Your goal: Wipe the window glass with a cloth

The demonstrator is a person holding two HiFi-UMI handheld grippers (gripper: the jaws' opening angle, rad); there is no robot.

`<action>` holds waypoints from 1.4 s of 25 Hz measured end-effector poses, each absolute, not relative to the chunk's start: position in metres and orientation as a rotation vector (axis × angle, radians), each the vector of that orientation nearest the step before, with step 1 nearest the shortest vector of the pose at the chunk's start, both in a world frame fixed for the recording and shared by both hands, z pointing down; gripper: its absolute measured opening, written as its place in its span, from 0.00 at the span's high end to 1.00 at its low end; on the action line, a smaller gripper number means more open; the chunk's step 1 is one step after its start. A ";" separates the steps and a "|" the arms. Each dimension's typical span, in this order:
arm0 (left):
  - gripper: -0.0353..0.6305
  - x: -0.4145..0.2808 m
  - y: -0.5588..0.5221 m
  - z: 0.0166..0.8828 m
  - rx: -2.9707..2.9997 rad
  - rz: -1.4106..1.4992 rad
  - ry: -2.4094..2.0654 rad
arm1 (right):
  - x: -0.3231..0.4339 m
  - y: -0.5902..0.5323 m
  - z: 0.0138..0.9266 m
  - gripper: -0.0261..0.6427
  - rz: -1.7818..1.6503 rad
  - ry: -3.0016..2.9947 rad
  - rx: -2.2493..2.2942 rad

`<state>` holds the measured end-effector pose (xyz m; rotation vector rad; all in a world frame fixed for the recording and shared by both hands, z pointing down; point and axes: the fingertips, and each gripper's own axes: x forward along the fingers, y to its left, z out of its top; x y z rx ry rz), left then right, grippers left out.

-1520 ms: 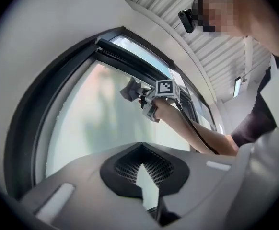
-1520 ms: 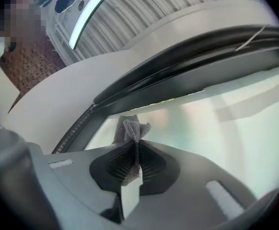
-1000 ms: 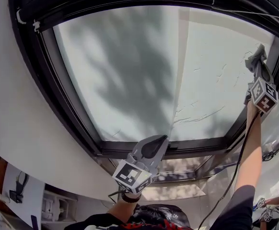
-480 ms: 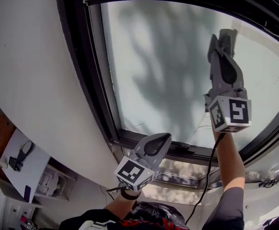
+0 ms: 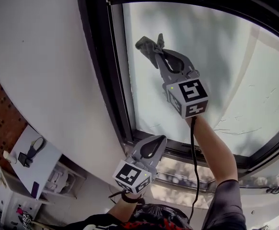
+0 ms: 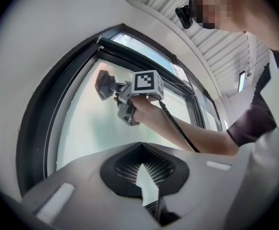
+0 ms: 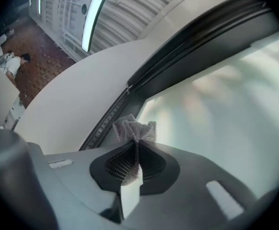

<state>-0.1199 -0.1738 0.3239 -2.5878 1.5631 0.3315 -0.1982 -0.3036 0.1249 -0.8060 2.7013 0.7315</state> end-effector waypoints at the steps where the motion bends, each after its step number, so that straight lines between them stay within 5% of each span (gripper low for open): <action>1: 0.97 -0.115 -0.176 0.325 -2.607 0.330 1.541 | -0.173 -0.305 0.120 0.92 0.756 2.659 -0.872; 16: 0.97 0.020 -0.196 0.326 -2.808 0.299 1.162 | 0.368 -0.354 0.115 0.92 0.522 1.916 -1.943; 20: 0.97 0.021 -0.196 0.325 -2.794 0.291 1.179 | 0.435 -0.349 0.135 0.93 0.388 1.701 -2.123; 23: 0.97 0.013 -0.195 0.324 -2.777 0.296 1.210 | 0.362 -0.337 0.115 0.92 0.503 1.798 -1.984; 30: 0.97 -0.060 -0.189 0.319 -2.622 0.334 1.454 | -0.029 -0.272 0.101 0.92 0.673 2.469 -0.928; 35: 0.97 -0.124 -0.174 0.320 -2.520 0.369 1.621 | -0.222 -0.282 0.148 0.92 0.519 2.761 -0.662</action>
